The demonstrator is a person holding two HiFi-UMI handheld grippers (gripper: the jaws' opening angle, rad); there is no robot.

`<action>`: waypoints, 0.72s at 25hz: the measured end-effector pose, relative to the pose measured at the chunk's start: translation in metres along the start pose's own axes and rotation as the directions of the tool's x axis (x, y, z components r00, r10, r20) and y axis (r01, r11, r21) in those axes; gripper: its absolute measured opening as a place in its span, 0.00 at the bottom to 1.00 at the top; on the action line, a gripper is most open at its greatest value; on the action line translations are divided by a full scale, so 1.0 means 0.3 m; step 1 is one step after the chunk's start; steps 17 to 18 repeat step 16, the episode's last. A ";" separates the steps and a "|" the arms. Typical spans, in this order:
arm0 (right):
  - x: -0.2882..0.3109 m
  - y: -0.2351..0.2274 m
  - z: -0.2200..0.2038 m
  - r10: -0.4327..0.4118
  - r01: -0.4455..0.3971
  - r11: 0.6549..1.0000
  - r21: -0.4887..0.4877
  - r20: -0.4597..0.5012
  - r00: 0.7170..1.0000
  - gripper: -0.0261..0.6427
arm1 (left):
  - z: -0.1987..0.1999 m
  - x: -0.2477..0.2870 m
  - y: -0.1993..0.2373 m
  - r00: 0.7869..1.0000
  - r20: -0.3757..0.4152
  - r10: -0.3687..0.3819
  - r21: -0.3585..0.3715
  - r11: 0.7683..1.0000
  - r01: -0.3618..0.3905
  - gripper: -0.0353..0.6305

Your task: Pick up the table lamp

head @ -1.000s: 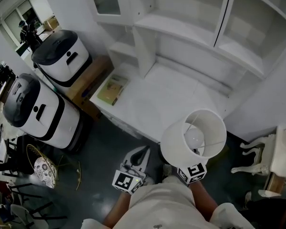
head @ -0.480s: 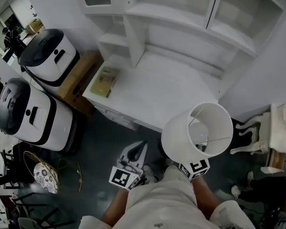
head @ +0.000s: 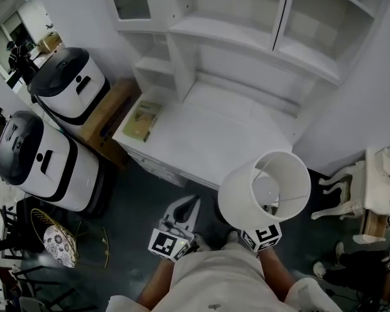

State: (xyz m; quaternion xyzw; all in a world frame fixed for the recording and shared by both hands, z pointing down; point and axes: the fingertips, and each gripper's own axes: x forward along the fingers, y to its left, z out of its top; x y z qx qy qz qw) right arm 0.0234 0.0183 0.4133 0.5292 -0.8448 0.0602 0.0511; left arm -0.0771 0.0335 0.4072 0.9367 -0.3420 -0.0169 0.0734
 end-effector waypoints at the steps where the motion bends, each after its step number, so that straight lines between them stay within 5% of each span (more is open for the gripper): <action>1: -0.008 -0.005 -0.001 0.002 -0.002 1.000 -0.001 0.000 1.000 0.32 | -0.001 0.006 -0.007 1.000 -0.001 0.003 0.000 1.000 -0.003 0.07; 18: -0.078 -0.094 -0.011 0.013 -0.013 1.000 -0.010 0.000 1.000 0.32 | -0.024 0.080 -0.109 1.000 -0.025 0.012 0.006 1.000 -0.012 0.07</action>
